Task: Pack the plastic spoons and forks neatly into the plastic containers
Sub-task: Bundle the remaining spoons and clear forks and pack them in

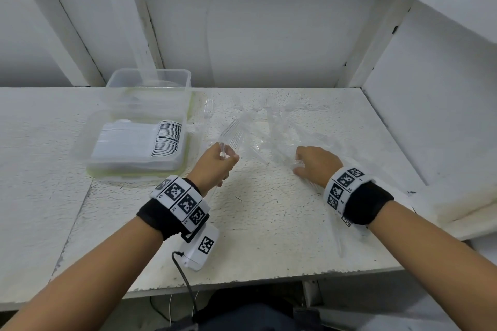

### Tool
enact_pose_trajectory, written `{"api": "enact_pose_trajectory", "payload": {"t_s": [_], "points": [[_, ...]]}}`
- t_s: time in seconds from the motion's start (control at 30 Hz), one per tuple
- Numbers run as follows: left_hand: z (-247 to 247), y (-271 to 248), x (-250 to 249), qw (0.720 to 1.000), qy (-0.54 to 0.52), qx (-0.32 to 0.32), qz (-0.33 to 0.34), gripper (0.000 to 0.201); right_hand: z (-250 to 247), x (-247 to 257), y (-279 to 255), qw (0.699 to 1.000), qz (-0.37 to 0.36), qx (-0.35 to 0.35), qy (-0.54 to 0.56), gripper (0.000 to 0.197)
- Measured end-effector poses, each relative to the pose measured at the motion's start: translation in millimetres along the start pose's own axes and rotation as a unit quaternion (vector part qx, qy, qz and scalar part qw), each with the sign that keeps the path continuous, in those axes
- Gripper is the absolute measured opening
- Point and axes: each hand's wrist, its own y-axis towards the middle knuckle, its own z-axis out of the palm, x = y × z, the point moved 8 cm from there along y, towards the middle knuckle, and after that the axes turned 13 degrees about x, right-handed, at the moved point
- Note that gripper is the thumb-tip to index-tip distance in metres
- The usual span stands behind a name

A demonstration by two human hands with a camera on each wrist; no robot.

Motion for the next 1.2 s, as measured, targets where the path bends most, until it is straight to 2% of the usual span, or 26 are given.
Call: {"api": "enact_pose_trajectory", "payload": {"t_s": [0.1,0.2,0.3,0.37,0.47,0.53,0.63,0.7,0.8,0.9,0.97,1.1,1.2], "points": [[-1.6,-1.9,2.4,1.0,0.009,-0.001,-0.001,0.006,-0.5,-6.1,1.6,1.0,0.017,0.01,0.014,0.044],[-3.0,-3.0,4.9,1.0,0.016,0.001,-0.005,0.006,0.9,-5.3,4.0,0.999,0.027,0.026,-0.009,0.046],[-3.5,-5.5,3.7,1.0,0.027,0.002,0.001,0.005,-0.9,0.7,5.0,0.999,-0.003,0.019,0.036,0.039],[-2.6,-7.3,1.6,0.999,0.044,0.006,0.005,0.006,-6.5,4.4,3.6,0.993,-0.041,-0.008,0.107,0.035],[4.8,-5.5,0.5,0.998,0.061,0.024,0.001,0.009,-26.4,7.8,-8.0,0.952,-0.104,-0.075,0.279,0.024],[13.2,-1.1,-1.5,0.997,0.071,0.033,-0.005,0.01,-44.3,8.6,-19.2,0.918,-0.13,-0.119,0.355,0.013],[30.6,9.7,-8.5,0.994,0.097,0.055,-0.011,0.014,-70.3,-1.5,-34.4,0.872,-0.13,-0.182,0.435,0.009],[47.0,19.8,-16.4,0.989,0.12,0.086,-0.005,0.018,-83.0,-13.3,-43.9,0.854,-0.119,-0.217,0.459,0.011],[68.9,40.2,-21.8,0.985,0.125,0.114,-0.017,0.038,-90.0,-29.9,-55.0,0.863,-0.106,-0.251,0.425,0.009],[94.4,55.3,-19.6,0.978,0.138,0.14,-0.063,0.033,-76.2,-45.3,-55.9,0.887,-0.079,-0.231,0.392,0.016],[111.5,61.6,-16.8,0.969,0.168,0.155,-0.089,0.038,-62.9,-54.6,-55.8,0.892,-0.062,-0.212,0.395,0.016],[133.8,72.7,-16.2,0.956,0.209,0.171,-0.114,0.038,-39.8,-69.5,-58.7,0.877,-0.032,-0.192,0.438,0.013],[137.9,81.0,-18.1,0.949,0.231,0.175,-0.122,0.029,-27.4,-73.8,-60.2,0.862,-0.019,-0.17,0.478,0.015]]}}
